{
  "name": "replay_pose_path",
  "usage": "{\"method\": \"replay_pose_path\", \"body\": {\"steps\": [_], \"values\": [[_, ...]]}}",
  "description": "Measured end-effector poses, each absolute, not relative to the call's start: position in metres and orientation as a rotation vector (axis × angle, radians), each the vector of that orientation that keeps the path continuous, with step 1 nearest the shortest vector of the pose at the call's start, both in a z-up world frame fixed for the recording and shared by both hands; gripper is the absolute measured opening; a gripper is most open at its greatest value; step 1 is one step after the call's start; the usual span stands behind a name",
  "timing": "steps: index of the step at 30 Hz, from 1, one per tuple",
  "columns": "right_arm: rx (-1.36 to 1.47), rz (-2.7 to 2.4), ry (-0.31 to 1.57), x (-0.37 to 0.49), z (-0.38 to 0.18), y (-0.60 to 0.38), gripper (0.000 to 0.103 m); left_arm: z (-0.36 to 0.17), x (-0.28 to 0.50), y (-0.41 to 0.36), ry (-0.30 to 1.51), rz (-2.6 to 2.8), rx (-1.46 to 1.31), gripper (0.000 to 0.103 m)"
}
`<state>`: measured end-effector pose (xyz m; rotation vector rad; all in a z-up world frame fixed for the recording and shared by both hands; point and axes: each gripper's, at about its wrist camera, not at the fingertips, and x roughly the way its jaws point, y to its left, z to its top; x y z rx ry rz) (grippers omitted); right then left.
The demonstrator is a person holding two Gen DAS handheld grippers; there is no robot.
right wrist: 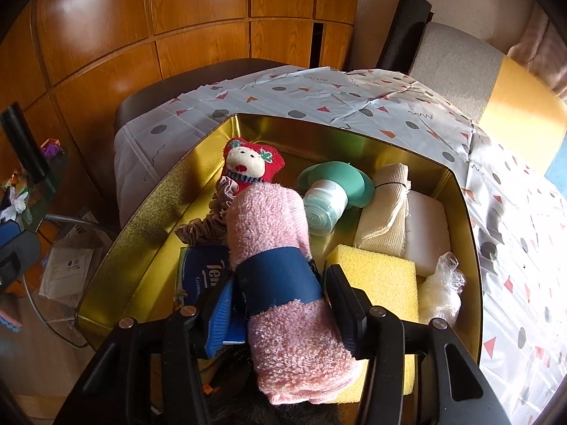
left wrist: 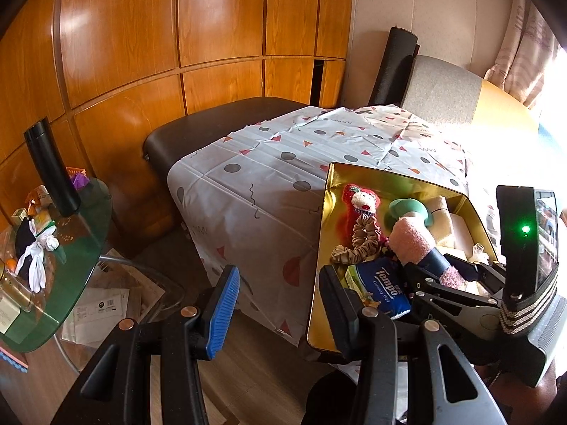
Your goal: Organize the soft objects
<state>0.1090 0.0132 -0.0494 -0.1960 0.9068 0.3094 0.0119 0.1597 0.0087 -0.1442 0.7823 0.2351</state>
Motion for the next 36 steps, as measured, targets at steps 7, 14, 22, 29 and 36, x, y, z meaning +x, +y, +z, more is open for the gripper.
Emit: {"method": "replay_pose_path", "body": {"steps": [7,14,22,29,36], "values": [[-0.179,0.309,0.86,0.1,-0.037,0.01,0.062,0.012,0.009,0.155,0.775,0.231,-0.136,0.047],[-0.151,0.288,0.8,0.088,-0.02,-0.002,0.068,0.017,0.006,0.147,0.761,0.22,-0.122,0.047],[-0.084,0.174,0.684,0.06,0.007,-0.037,0.075,0.032,-0.004,0.125,0.69,0.198,-0.1,0.048],[-0.068,0.098,0.598,0.027,0.023,-0.068,0.08,0.043,-0.011,0.098,0.644,0.158,-0.08,0.048],[-0.059,0.072,0.585,0.006,0.025,-0.086,0.08,0.045,-0.014,0.08,0.642,0.135,-0.053,0.048]]}}
